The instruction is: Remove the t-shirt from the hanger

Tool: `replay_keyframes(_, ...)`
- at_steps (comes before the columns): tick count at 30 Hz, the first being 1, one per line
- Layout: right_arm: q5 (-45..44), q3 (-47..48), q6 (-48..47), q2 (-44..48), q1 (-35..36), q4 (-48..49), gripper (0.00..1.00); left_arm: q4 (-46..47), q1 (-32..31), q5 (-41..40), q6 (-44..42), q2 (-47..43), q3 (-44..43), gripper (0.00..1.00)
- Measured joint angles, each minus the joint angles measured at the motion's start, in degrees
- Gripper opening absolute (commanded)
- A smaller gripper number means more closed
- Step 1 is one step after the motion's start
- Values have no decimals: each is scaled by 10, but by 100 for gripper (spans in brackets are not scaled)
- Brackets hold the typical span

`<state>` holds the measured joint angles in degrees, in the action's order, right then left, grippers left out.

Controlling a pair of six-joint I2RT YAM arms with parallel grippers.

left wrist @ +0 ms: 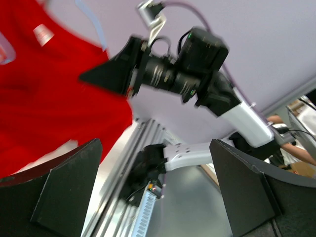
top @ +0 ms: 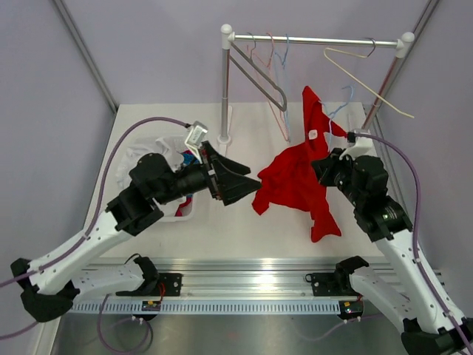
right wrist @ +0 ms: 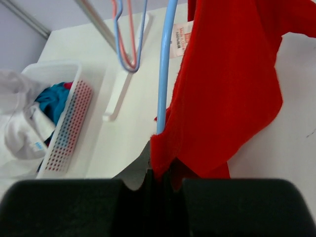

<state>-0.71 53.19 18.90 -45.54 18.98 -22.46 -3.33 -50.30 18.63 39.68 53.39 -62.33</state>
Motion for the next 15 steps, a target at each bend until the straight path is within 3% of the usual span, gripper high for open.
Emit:
replay_keyframes(6, -17, -19, 47, 125, 39, -75, 0, 26, -92, -55, -22, 156, -144, 89)
replay_keyframes(15, 22, -4, 68, 181, 40, -160, 0, 32, -110, -82, -24, 379, -313, 84)
